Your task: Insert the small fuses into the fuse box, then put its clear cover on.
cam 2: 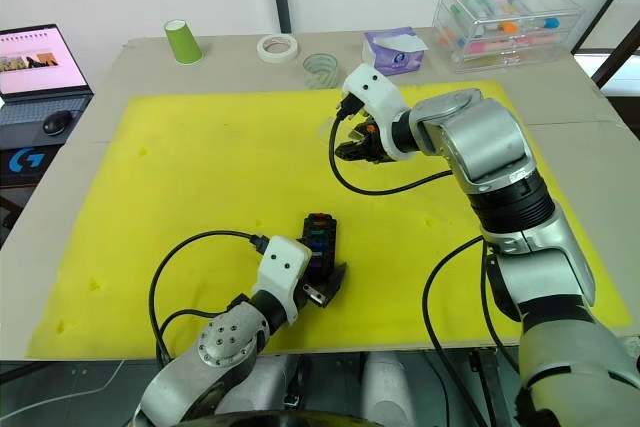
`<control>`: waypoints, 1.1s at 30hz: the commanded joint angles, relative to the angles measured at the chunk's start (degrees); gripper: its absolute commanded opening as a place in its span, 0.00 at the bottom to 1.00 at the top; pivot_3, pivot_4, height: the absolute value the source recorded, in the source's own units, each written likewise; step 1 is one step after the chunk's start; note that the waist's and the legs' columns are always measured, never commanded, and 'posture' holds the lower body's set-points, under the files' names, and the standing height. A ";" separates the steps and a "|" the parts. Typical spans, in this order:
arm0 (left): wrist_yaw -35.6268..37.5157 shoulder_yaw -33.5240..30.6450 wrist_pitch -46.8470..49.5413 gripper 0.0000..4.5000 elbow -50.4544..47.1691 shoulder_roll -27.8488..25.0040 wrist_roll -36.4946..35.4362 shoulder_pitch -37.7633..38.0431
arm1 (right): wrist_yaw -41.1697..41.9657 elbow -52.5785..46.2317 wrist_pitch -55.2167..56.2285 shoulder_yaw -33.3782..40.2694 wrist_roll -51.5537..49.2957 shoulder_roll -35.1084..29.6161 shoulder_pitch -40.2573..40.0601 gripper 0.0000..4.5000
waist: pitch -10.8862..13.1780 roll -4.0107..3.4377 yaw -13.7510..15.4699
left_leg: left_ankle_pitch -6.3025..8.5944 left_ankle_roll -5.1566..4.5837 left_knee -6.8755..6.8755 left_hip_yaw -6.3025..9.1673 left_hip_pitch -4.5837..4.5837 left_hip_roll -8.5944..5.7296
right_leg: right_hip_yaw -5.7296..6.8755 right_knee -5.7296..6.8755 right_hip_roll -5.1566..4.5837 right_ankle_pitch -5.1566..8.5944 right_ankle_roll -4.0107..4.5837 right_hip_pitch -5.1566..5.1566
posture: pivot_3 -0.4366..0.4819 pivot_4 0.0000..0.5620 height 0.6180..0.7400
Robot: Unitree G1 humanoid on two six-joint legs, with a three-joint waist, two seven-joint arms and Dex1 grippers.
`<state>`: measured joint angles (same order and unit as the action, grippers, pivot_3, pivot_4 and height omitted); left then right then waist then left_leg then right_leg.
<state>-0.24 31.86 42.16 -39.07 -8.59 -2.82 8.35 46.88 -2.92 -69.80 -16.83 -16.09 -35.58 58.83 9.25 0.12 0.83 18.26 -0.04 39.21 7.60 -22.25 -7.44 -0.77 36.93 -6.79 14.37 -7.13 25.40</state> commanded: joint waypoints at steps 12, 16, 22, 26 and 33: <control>9.72 -12.31 -0.64 0.61 -2.42 -11.18 -1.69 0.95 | -0.46 -0.15 5.18 0.15 0.69 0.48 1.31 0.42 | -0.01 -0.02 -0.57 | 0.00 0.02 -0.11 -0.06 0.00 0.10 | -0.07 0.00 0.10 0.01 0.01 0.13 | 0.48 0.27 1.00; 24.23 -16.87 -7.80 0.61 2.38 -18.04 -8.65 -3.58 | 0.45 -1.93 5.54 0.03 0.11 -0.54 0.96 0.42 | -0.01 -0.02 -0.46 | -0.02 0.04 -0.10 -0.05 0.00 0.11 | -0.05 0.02 0.10 0.01 0.01 0.13 | 0.48 0.27 1.00; 48.62 -20.41 -19.70 0.61 18.11 -27.22 -17.12 -14.03 | 2.67 -6.76 4.54 0.40 -1.53 -3.18 -0.73 0.42 | 0.00 -0.03 -0.21 | -0.02 0.04 -0.06 -0.02 -0.04 0.08 | 0.03 -0.03 0.06 0.01 0.01 0.12 | 0.48 0.27 1.00; 64.74 -16.25 -27.81 0.61 34.33 -29.17 -15.44 -26.53 | 2.88 -10.51 3.36 1.23 -2.33 -5.20 -2.16 0.42 | 0.00 -0.02 -0.12 | -0.03 0.05 -0.02 0.06 -0.07 0.05 | 0.18 -0.02 0.03 0.00 0.01 0.08 | 0.48 0.27 1.00; 72.76 -13.54 -35.91 0.61 50.28 -23.92 -11.96 -35.54 | 2.32 -15.66 2.24 2.34 -3.89 -7.34 -5.05 0.42 | 0.00 -0.02 -0.04 | -0.03 0.04 0.02 0.13 -0.08 -0.02 | 0.27 -0.01 -0.02 0.00 0.00 0.05 | 0.48 0.27 1.00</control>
<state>72.13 17.48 7.52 8.90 -32.98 -16.43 -26.34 49.29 -15.78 -67.78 -16.44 -19.30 -42.17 53.36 9.25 0.10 0.80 18.22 0.00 39.25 7.73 -22.33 -7.47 -0.50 36.95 -6.80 14.38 -7.13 25.43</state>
